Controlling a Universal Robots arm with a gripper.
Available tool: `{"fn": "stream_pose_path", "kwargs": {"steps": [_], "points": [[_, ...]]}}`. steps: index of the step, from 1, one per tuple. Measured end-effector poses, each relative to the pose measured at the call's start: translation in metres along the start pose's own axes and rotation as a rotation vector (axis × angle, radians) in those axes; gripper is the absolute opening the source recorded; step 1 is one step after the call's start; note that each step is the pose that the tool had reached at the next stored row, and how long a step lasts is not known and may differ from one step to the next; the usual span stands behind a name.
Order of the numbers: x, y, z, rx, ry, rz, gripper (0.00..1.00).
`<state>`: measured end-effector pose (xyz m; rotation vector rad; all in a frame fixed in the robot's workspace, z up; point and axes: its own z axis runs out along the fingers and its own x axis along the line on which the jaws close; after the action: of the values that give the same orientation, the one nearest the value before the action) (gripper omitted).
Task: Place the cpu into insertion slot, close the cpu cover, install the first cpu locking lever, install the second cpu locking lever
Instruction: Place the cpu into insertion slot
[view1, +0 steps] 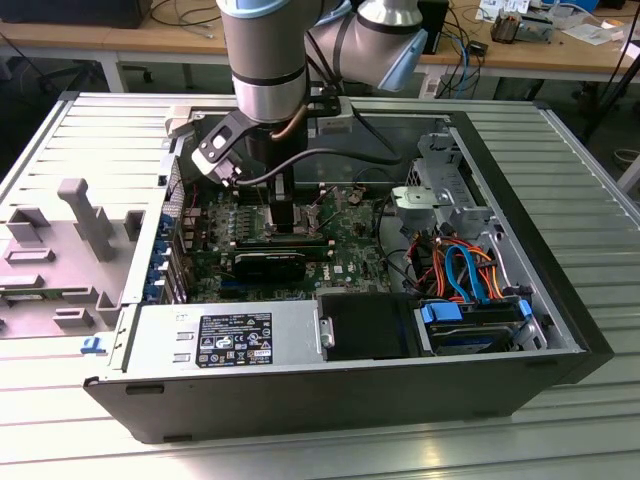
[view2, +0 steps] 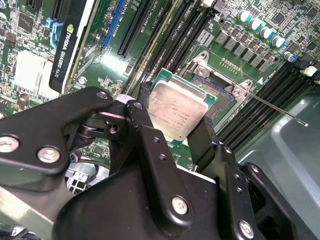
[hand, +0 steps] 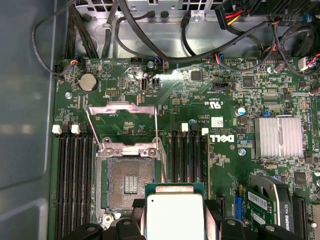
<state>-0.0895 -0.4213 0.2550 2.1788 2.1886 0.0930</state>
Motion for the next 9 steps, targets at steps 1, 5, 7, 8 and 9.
{"fn": "stream_pose_path", "kwargs": {"steps": [1, 5, 7, 8, 9], "points": [[0.0, -0.0001, 0.0, 0.0, 0.0, 0.0, 0.55], [0.0, -0.0016, 0.0002, 0.0, 0.0, 0.0, 0.55], [0.0, -0.0018, 0.0002, 0.0, 0.0, 0.0, 0.55], [0.0, -0.002, 0.0003, 0.0, -0.0001, 0.0, 0.55], [0.0, -0.0021, 0.0003, 0.0, 0.0, 0.0, 0.55]]}}
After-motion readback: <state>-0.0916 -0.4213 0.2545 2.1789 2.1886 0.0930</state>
